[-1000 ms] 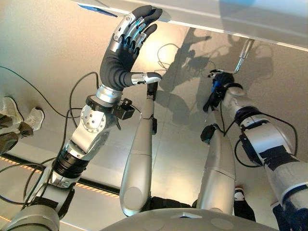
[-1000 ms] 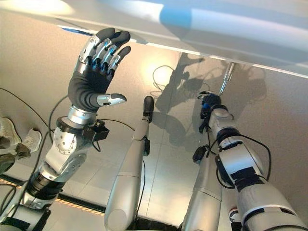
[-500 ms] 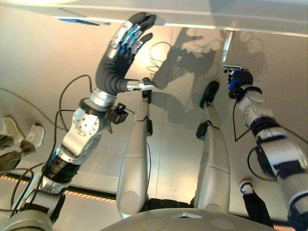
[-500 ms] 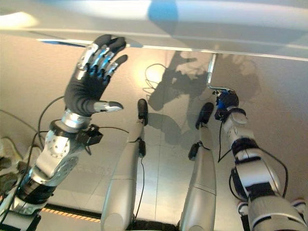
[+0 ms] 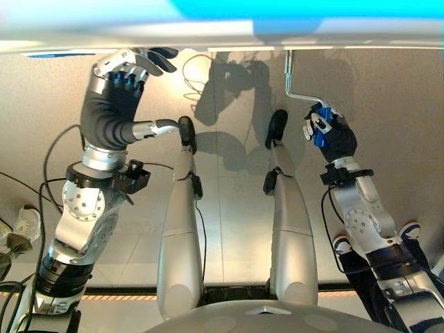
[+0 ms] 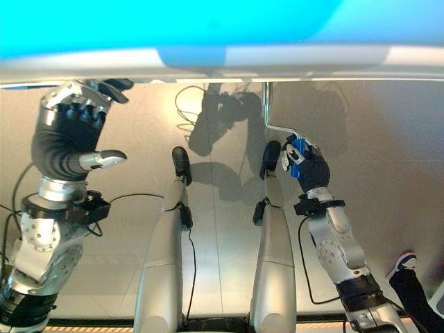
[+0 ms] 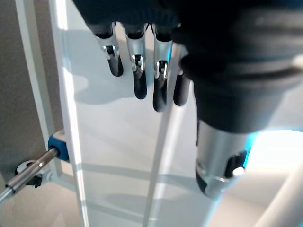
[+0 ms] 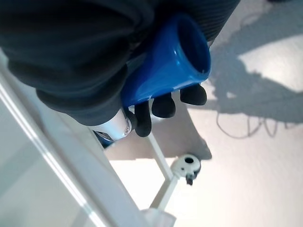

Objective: Raise the hospital bed

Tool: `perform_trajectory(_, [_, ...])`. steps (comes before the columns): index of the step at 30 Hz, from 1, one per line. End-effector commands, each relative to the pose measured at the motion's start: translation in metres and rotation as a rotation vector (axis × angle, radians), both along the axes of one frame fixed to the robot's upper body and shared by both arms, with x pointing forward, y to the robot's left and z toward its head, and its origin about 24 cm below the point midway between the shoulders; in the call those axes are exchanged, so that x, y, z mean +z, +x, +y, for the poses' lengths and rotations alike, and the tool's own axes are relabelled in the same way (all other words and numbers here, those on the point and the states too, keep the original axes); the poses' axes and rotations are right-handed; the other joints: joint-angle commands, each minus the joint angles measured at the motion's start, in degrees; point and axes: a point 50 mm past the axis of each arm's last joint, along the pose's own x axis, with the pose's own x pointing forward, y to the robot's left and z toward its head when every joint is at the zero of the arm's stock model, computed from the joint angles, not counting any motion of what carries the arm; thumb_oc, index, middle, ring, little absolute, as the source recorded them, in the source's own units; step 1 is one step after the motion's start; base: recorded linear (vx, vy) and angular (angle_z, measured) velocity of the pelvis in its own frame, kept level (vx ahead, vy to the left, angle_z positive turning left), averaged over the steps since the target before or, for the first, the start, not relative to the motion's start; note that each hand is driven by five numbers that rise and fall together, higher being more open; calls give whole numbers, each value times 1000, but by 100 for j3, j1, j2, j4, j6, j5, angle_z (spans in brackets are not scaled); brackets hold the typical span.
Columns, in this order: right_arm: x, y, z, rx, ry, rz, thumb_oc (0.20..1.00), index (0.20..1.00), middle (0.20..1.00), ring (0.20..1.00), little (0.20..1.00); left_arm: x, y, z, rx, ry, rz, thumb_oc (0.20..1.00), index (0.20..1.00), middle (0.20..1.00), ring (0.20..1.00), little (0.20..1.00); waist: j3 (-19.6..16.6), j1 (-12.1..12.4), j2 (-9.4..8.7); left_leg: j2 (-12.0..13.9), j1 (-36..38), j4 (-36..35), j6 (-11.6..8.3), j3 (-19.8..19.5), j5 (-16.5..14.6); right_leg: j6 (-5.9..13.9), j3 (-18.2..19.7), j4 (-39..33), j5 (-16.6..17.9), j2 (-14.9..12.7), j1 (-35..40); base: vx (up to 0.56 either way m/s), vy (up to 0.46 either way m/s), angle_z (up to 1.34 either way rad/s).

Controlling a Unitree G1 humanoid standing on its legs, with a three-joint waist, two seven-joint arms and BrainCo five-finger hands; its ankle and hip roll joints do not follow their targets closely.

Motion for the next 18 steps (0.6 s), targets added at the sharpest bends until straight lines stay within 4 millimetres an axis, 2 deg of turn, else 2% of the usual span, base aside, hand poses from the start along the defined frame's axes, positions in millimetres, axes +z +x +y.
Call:
perform_trajectory(1, [72, -45, -23, 66, 112, -431, 200, 200, 200, 200, 200, 19, -21, 0, -35, 5, -140, 1000, 1000, 1000, 1000, 1000, -127, -261, -49, 164, 344, -33, -75, -130, -126, 308, -262, 383, -489, 215, 363, -46, -1, 1])
perform_trajectory(2, [78, -45, -14, 131, 105, -449, 200, 200, 200, 200, 200, 22, -22, -1, -43, 7, -157, 1000, 1000, 1000, 1000, 1000, -127, -244, -64, 159, 180, -77, -46, -96, 52, 264, -300, 310, -323, 204, 219, 0, 0, 0])
perform_trajectory(3, [81, -45, -5, 182, 101, -450, 200, 200, 200, 200, 200, 23, -22, -2, -54, 11, -156, 1000, 1000, 1000, 1000, 1000, -127, -226, -73, 159, 182, -76, -43, -103, 59, 263, -321, 304, -312, 194, 243, 0, 0, 0])
perform_trajectory(4, [80, -43, 12, 289, 104, -429, 200, 200, 200, 200, 200, 20, -20, -6, -75, 13, -139, 1000, 1000, 1000, 1000, 1000, -127, -170, -78, 152, 360, -51, -65, -163, -110, 305, -326, 336, -468, 193, 444, 0, 0, 0])
perform_trajectory(5, [84, -43, 12, 291, 102, -446, 200, 200, 200, 200, 200, 23, -20, -6, -73, 14, -156, 1000, 1000, 1000, 1000, 1000, -127, -185, -85, 145, 180, -84, -32, -121, 69, 258, -350, 273, -297, 185, 278, 0, 0, 0])
perform_trajectory(6, [83, -38, 23, 351, 122, -430, 200, 200, 200, 200, 200, 22, -19, -8, -90, 1, -148, 1000, 1000, 1000, 1000, 1000, -127, -149, -75, 142, 168, -77, -24, -133, 75, 252, -366, 266, -280, 176, 283, 0, 0, 0])
perform_trajectory(7, [77, -36, 37, 414, 133, -396, 200, 200, 200, 200, 200, 18, -16, -11, -108, -15, -123, 1000, 1000, 1000, 1000, 1000, -127, -109, -65, 151, 367, -45, -52, -186, -118, 301, -364, 318, -455, 175, 490, 57, 15, 2])
perform_trajectory(8, [77, -35, 50, 469, 133, -382, 200, 200, 200, 200, 200, 19, -15, -15, -131, -24, -123, 1000, 1000, 1000, 1000, 1000, -127, -73, -58, 144, 368, -52, -49, -194, -111, 300, -377, 302, -446, 166, 501, 56, 14, 2])
perform_trajectory(9, [79, -32, 75, 592, 122, -368, 200, 200, 200, 200, 200, 19, -11, -22, -171, -40, -118, 1000, 1000, 1000, 1000, 1000, -127, 6, -31, 133, 360, -67, -47, -223, -91, 295, -412, 268, -435, 143, 544, 0, 0, 0])
perform_trajectory(10, [83, -29, 91, 651, 112, -372, 200, 200, 200, 200, 200, 20, -9, -27, -202, -60, -115, 1000, 1000, 1000, 1000, 1000, -127, 68, -4, 122, 350, -75, -48, -238, -76, 293, -432, 240, -422, 129, 570, -18, 7, 3])
perform_trajectory(11, [85, -28, 92, 652, 110, -380, 200, 200, 200, 200, 200, 21, -9, -27, -200, -59, -122, 1000, 1000, 1000, 1000, 1000, -127, 53, -4, 117, 285, -89, -43, -240, -19, 283, -437, 217, -368, 127, 512, -4, 3, 4])
perform_trajectory(16, [106, -20, 148, 836, 17, -435, 200, 200, 200, 200, 200, 23, 0, -40, -262, -82, -110, 1000, 1000, 1000, 1000, 1000, -127, 320, 106, 68, 313, -83, -39, -331, -51, 278, -525, 184, -392, 80, 656, -9, 2, 0])
perform_trajectory(17, [115, -18, 156, 839, -16, -466, 200, 200, 200, 200, 200, 27, 1, -41, -269, -90, -126, 1000, 1000, 1000, 1000, 1000, -127, 369, 123, 49, 114, -106, -4, -323, 138, 229, -567, 126, -217, 58, 494, -51, 4, 0])
perform_trajectory(18, [120, -16, 163, 838, -36, -485, 200, 200, 200, 200, 200, 28, 3, -41, -270, -103, -127, 1000, 1000, 1000, 1000, 1000, -127, 412, 157, 33, 83, -82, -2, -349, 138, 228, -592, 132, -212, 39, 487, 0, 0, 0])
